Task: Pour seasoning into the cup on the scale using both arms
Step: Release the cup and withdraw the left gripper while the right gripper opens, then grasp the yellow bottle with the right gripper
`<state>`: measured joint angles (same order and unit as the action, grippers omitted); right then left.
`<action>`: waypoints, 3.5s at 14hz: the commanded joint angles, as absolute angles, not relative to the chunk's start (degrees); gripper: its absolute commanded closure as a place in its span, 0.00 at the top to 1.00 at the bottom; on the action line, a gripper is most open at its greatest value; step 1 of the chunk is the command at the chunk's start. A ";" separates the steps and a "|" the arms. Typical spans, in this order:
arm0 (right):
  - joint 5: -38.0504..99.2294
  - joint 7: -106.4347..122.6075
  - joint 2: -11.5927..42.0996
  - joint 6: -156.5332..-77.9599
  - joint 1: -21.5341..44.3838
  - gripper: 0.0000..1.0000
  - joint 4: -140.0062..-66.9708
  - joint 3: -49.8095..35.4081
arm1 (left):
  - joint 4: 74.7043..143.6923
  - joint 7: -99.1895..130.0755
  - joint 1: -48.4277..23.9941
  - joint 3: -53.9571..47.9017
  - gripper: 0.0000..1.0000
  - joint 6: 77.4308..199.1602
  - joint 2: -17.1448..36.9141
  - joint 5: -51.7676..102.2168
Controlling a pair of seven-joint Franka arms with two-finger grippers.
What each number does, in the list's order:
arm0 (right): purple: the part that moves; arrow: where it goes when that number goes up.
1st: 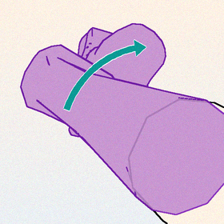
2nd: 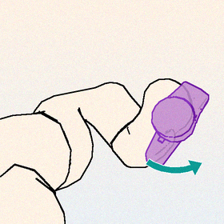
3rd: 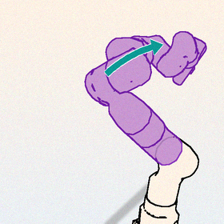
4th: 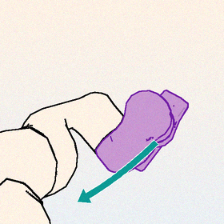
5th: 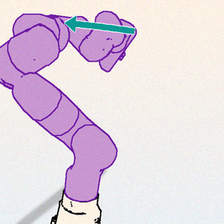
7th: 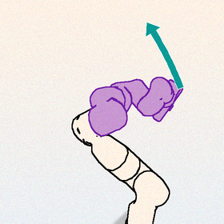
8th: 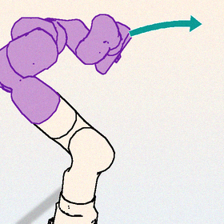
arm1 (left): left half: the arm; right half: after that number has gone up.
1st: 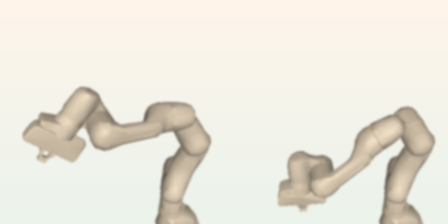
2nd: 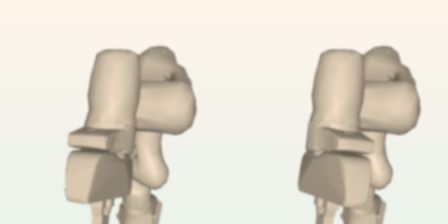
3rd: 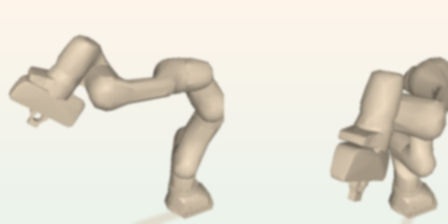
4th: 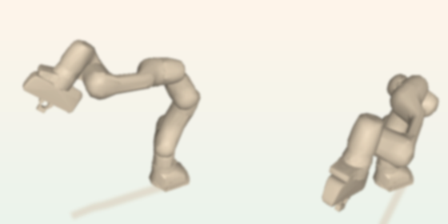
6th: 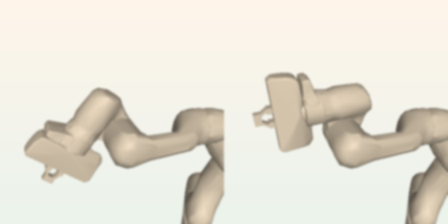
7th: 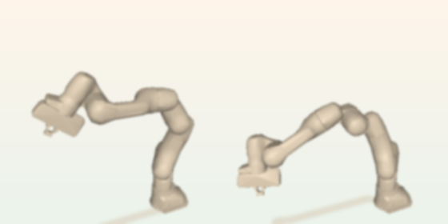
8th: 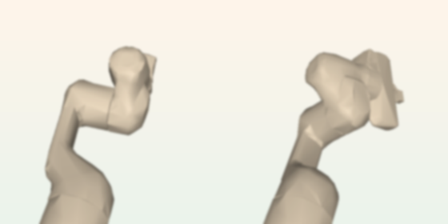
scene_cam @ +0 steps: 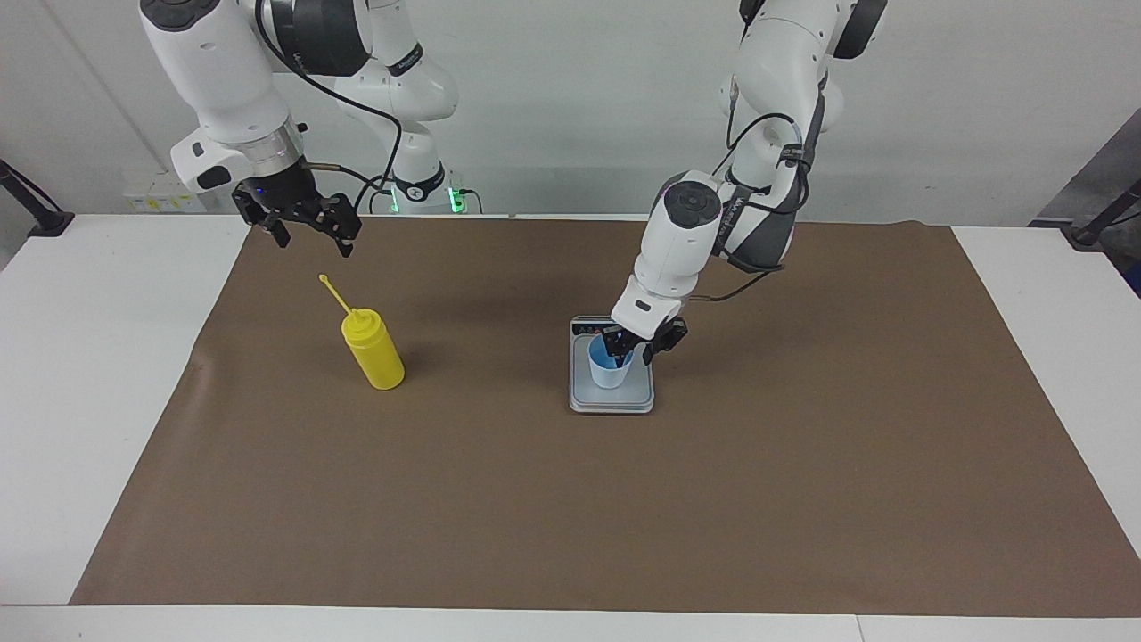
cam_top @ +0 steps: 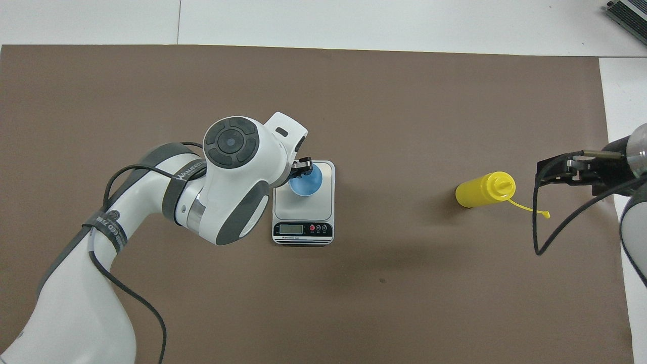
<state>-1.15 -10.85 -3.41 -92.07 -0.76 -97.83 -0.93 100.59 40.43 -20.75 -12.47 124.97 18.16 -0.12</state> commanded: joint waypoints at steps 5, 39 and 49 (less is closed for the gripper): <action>1.39 -13.96 1.03 -102.47 -3.42 1.00 -98.54 -1.23 | 99.67 30.00 -10.04 -12.48 1.00 114.19 9.41 -2.37; 41.13 -56.87 27.51 -87.71 -17.23 1.00 -97.65 -1.23 | 93.34 1.58 5.10 -11.25 1.00 89.04 -3.34 1.14; 40.26 -66.58 22.25 -97.17 -6.80 0.00 -98.17 -1.23 | 94.39 2.02 4.83 -11.34 1.00 89.38 -4.13 1.05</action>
